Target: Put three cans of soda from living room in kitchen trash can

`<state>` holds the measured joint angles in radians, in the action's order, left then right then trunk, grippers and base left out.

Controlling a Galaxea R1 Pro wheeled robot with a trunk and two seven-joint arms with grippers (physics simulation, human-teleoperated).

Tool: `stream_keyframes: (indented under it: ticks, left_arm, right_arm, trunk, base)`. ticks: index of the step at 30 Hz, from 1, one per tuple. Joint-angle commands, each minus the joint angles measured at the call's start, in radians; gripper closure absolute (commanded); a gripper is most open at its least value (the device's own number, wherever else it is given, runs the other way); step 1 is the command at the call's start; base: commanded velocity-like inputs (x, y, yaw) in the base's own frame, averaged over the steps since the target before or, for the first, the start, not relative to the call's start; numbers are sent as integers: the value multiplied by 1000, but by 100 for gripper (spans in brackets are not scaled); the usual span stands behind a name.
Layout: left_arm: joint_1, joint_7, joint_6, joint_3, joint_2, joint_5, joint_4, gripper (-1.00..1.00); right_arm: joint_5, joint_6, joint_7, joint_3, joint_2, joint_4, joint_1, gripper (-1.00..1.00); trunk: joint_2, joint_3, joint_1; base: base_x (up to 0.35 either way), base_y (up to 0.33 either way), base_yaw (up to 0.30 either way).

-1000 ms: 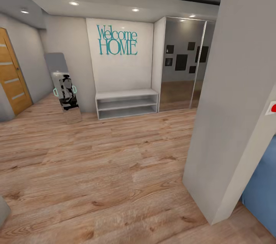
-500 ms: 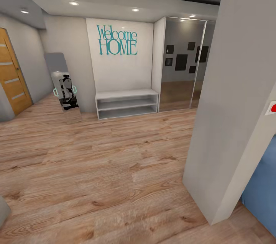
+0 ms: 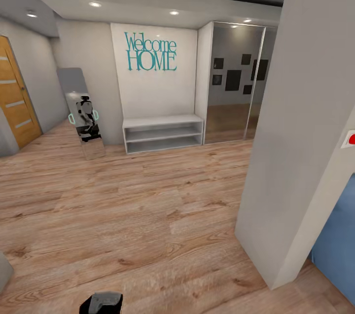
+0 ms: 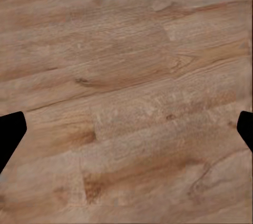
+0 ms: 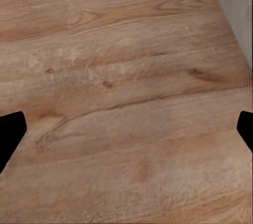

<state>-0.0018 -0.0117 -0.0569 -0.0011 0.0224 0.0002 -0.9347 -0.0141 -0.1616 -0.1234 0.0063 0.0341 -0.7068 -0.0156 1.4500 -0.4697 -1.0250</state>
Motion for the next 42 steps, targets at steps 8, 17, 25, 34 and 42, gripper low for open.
stream_keyframes:
  ticks: [8, 17, 25, 34, 42]
  left_arm:
    - [21, -1, 82, -4, 1, -5, -372, -100]
    - [55, -66, 33, 0, 22, -7, -457, -100]
    - [62, -148, -139, 2, 31, -12, -299, -100]
    - [61, -152, -155, 4, 31, -7, -247, -100]
    - [60, -152, -156, 4, 29, -10, -226, -100]
  right_arm:
    - [-1, 8, -16, 1, 3, -321, 4, -100]
    - [5, 3, -48, -61, 47, -635, 76, -100]
    - [10, -28, -107, -211, 101, -659, 136, -100]
    - [9, -39, -166, -221, 94, -633, 144, -100]
    - [9, -39, -171, -223, 94, -593, 144, -100]
  trunk:
    - [0, 0, 0]
    - [0, 0, 0]
    - [0, 0, 0]
    - [0, 0, 0]
    - [0, 0, 0]
  base:
    - [0, 0, 0]
    - [0, 0, 0]
    - [0, 0, 0]
    - [0, 0, 0]
    - [0, 0, 0]
